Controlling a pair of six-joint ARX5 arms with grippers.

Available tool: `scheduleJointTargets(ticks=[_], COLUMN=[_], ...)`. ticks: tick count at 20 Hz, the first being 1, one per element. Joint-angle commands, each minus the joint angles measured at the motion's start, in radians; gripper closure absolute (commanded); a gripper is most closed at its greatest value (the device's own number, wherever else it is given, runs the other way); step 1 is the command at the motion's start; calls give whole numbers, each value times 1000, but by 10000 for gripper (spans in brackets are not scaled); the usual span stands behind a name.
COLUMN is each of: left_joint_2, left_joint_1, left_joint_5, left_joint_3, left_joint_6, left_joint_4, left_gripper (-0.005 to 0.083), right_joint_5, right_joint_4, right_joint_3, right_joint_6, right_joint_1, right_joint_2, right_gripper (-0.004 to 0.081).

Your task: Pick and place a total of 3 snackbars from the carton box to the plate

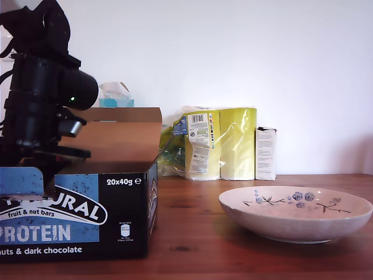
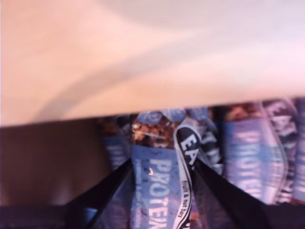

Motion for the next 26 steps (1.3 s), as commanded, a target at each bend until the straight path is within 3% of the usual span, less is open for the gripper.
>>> scheduleJointTargets(ticks=[1, 8, 13, 18, 26], left_joint_2=[-76, -237, -255, -251, -92], left_joint_1=[-26, -114, -235, -386, -547], left_joint_5=[10, 58, 151, 208, 248], left_joint_3=[5, 47, 168, 216, 217], left_joint_6=[1, -3, -31, -42, -71], left_joint_4=[6, 38, 113, 335, 656], left_gripper=[526, 526, 526, 525, 525], right_joint_5=[7, 33, 95, 157, 160], right_joint_4=[8, -1, -21, -48, -57], right_joint_3=[-5, -5, -6, -6, -6], right_joint_6=[-2, -2, 22, 49, 50], right_joint_1=[4, 3, 1, -3, -3], right_joint_2=[-25, -46, -88, -145, -159], right_gripper=[783, 783, 783, 783, 783])
